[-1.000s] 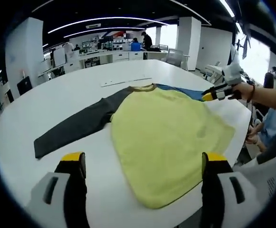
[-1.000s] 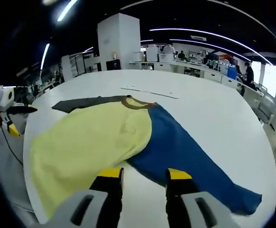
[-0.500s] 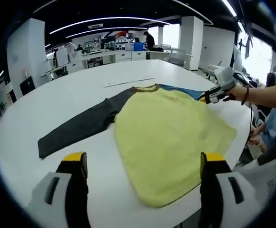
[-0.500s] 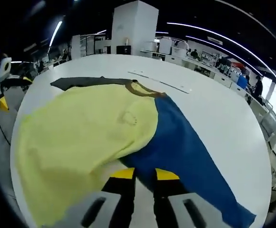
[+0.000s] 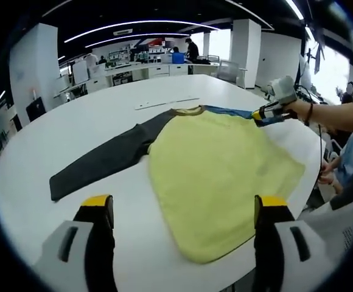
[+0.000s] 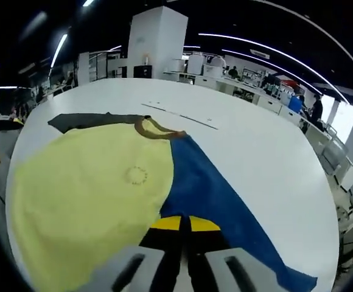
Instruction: Fold the garment on the visible template until the final outline fits inside the template.
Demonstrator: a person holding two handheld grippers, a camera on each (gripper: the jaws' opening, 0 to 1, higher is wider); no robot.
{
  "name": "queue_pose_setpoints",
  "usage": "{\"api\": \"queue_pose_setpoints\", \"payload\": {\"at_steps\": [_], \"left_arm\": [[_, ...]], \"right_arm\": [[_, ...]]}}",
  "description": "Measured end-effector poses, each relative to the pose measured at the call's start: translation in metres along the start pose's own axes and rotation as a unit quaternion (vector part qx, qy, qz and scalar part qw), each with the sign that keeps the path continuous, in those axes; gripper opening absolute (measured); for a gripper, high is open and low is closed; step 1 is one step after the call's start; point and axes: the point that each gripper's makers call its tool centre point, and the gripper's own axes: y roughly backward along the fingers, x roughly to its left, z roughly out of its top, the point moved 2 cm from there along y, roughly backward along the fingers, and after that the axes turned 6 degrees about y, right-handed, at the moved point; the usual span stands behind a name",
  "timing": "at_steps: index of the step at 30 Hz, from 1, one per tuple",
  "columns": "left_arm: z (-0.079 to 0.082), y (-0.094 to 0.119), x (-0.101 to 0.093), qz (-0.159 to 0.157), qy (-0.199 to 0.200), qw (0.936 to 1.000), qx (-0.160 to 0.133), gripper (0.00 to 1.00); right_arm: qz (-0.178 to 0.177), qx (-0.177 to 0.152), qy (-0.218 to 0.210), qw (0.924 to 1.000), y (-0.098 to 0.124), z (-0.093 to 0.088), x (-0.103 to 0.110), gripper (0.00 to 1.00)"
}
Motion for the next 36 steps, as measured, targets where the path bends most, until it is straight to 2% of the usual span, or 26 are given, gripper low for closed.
{"api": "queue_pose_setpoints", "payload": {"at_steps": [3, 14, 17, 21, 25, 30, 36], "left_arm": [[-0.001, 0.000, 0.000, 0.000, 0.001, 1.0000, 0.001, 0.93], [-0.002, -0.001, 0.001, 0.000, -0.002, 1.0000, 0.004, 0.93], [-0.002, -0.001, 0.000, 0.000, -0.001, 1.0000, 0.004, 0.94], [-0.002, -0.001, -0.001, 0.000, -0.003, 1.0000, 0.006, 0.95], [0.000, -0.002, -0.002, -0.001, -0.005, 1.0000, 0.004, 0.96], [0.000, -0.002, -0.005, -0.002, -0.008, 1.0000, 0.004, 0.96], [0.003, -0.002, -0.005, -0.003, -0.012, 0.9999, 0.003, 0.96]], "right_arm": [[-0.007, -0.001, -0.008, 0.9999, -0.002, 0.002, -0.008, 0.00], [-0.012, 0.023, -0.026, 0.9993, -0.013, -0.011, -0.009, 0.00], [-0.015, 0.018, -0.036, 0.9991, -0.009, -0.009, -0.012, 0.08], [-0.018, 0.000, -0.056, 0.9982, 0.005, -0.006, -0.020, 0.28], [-0.021, -0.015, -0.077, 0.9967, 0.025, -0.009, -0.033, 0.41], [-0.032, -0.012, -0.075, 0.9966, 0.050, -0.022, -0.048, 0.49], [-0.040, 0.010, -0.065, 0.9970, 0.070, -0.044, -0.056, 0.48]]}}
